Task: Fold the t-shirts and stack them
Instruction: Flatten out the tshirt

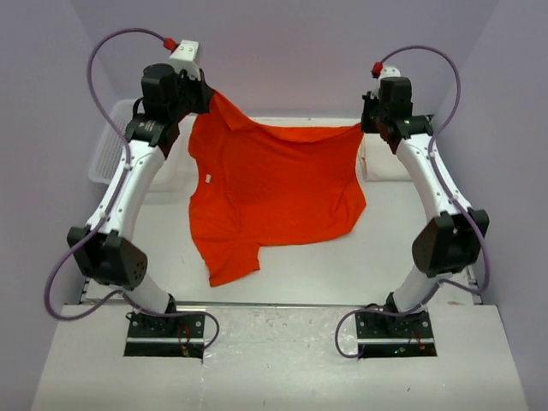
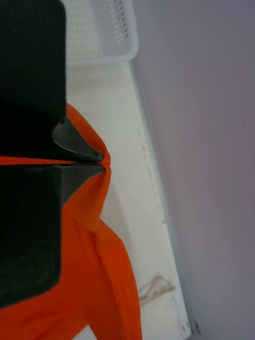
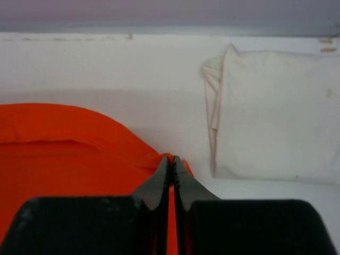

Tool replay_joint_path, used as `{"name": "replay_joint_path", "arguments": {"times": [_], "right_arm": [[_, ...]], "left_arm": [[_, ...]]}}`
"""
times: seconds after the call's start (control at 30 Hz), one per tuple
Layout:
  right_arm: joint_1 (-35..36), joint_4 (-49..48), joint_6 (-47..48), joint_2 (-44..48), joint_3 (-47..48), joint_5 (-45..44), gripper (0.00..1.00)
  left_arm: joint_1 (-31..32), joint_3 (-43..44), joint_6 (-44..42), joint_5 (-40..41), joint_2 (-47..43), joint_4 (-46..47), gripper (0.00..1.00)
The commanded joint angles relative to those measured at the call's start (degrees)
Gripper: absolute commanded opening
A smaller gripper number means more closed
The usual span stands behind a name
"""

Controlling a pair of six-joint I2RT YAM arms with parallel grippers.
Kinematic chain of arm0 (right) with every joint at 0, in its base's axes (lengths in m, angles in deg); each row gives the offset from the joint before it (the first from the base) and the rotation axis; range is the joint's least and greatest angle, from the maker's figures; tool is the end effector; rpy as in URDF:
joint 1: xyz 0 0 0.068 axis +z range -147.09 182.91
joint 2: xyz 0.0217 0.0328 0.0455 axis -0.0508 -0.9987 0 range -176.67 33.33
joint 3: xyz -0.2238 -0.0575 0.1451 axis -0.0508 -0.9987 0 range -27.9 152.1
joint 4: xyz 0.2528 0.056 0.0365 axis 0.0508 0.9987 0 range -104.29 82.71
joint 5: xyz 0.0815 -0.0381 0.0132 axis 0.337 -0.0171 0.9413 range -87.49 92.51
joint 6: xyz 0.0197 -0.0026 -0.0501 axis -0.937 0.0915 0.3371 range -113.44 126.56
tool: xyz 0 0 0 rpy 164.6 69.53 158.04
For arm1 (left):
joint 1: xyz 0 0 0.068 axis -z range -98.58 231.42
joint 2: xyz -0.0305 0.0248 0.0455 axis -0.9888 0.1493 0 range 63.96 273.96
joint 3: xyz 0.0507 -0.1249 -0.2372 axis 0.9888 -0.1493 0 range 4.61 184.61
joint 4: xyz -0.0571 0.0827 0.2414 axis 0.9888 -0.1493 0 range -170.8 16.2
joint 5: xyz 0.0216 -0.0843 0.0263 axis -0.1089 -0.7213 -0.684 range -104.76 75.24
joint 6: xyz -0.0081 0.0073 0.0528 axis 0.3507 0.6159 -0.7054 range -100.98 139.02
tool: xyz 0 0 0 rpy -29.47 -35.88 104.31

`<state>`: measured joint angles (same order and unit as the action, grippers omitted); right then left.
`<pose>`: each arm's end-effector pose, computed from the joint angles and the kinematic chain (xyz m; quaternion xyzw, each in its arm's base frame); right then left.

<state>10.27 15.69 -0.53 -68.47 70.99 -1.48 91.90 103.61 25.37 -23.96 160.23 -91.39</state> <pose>0.4107 0.0504 0.3600 0.0146 0.8779 0.0297 0.4777 0.3885 -0.0777 0.4196 0.0774 0.7877 -0.1519 0.5920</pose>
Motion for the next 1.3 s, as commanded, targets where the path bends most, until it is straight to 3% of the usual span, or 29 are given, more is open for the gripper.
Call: {"name": "replay_joint_path", "arguments": {"times": [0.0, 0.3, 0.5, 0.67, 0.77, 0.87, 0.97, 1.0, 1.1, 1.27], "right_arm": [[4.1, -4.2, 3.0, 14.2, 0.8, -3.0, 0.0], [15.2, 2.5, 3.0, 38.9, -2.6, -9.4, 0.0], [16.1, 3.6, 2.3, 44.1, 0.0, -7.8, 0.0], [15.8, 3.5, 3.7, 34.3, 8.6, -9.1, 0.0], [11.6, 3.5, 3.4, 24.4, 16.0, -5.2, 0.0], [8.0, 3.7, 2.6, 13.0, 25.3, -0.1, 0.0], [3.0, 5.2, 2.3, 0.4, 37.0, 4.9, 0.0], [2.5, 6.0, 2.7, -2.8, 44.6, 5.6, 0.0], [1.1, 8.3, 4.3, -11.6, 52.8, 7.1, 0.0], [-0.2, 3.4, 4.7, -8.8, 45.9, 9.4, 0.0]], "left_arm": [[4.1, 0.3, -1.5, 2.1, -14.3, 5.8, 0.0], [6.1, -0.1, 1.3, 0.8, -33.3, 2.4, 0.0], [6.1, 6.7, -0.2, 2.0, -33.2, 0.1, 0.0], [6.1, 13.8, -1.9, 3.3, -23.2, -0.7, 0.0], [5.6, 18.9, -3.4, 3.7, -10.7, 0.0, 0.0], [2.4, 31.1, -3.3, -0.6, 0.0, -1.7, 0.0], [-1.2, 47.3, -3.0, -3.4, 16.7, -0.1, 0.0], [-3.1, 47.7, -2.6, -3.7, 18.1, 1.7, 0.0], [-6.2, 42.6, -2.8, -6.6, 18.4, 13.2, 0.0], [-9.8, 46.6, -0.6, -10.2, 18.9, 18.3, 0.0]]}}
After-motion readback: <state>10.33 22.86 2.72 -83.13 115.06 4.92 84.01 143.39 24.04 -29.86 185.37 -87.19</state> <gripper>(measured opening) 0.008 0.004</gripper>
